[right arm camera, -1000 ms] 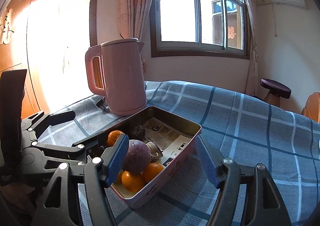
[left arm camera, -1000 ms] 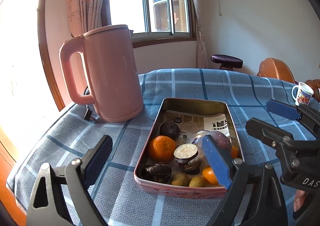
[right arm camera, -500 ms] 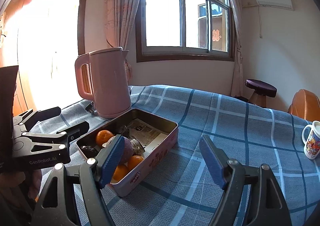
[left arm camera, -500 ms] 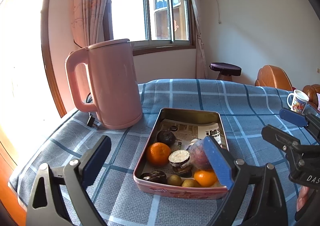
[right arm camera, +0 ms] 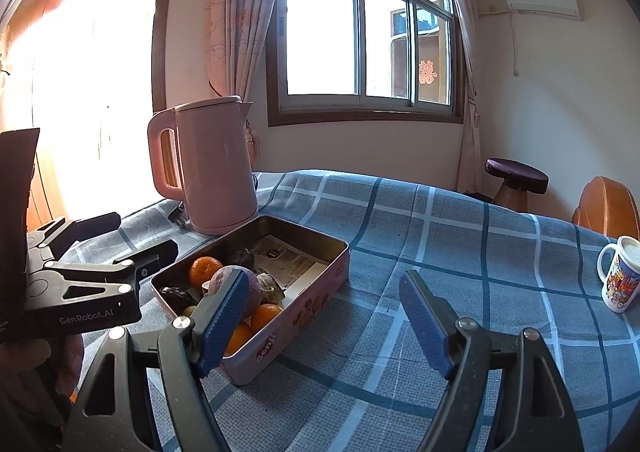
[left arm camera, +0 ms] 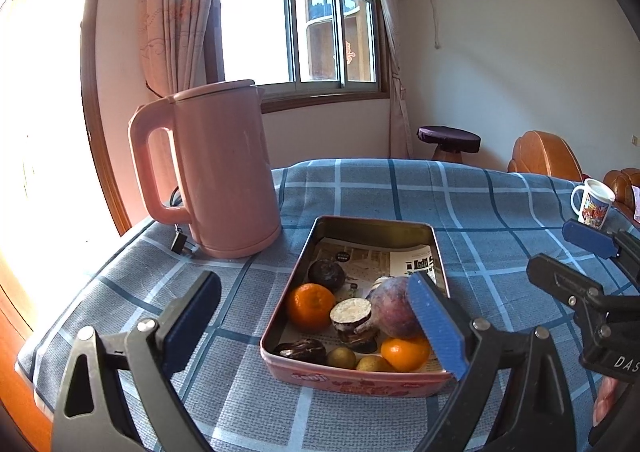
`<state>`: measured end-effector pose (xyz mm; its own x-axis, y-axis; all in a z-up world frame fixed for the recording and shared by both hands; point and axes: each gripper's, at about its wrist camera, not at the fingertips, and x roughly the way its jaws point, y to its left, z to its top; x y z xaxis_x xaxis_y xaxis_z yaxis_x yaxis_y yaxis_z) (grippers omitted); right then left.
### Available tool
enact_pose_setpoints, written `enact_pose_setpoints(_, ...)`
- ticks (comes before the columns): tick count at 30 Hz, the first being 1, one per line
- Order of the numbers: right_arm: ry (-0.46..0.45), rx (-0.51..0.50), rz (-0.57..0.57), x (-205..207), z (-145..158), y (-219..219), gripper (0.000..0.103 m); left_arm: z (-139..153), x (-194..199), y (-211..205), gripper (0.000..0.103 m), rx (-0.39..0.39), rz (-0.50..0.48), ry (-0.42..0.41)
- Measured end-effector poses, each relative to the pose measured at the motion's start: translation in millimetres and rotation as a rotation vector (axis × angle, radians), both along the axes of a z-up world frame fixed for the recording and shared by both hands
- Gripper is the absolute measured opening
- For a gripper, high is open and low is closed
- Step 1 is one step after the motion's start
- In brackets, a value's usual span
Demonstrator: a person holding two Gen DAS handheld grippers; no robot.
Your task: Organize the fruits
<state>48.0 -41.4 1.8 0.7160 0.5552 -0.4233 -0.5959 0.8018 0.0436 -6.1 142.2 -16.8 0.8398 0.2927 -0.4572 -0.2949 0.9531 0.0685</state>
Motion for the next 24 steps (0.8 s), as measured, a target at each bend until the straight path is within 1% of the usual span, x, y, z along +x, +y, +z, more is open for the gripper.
enact_pose_setpoints(20, 0.003, -0.001, -0.004, -0.9, -6.2, -4.2, 0.079, -1.3, -0.5, -2.7, 0.097, 0.001, -0.004, -0.002)
enact_pose_setpoints(24, -0.004, 0.004, -0.013, -2.1, -3.7, -7.6, 0.079, 0.1, -2.2, -4.1, 0.100, 0.002, -0.004, -0.013)
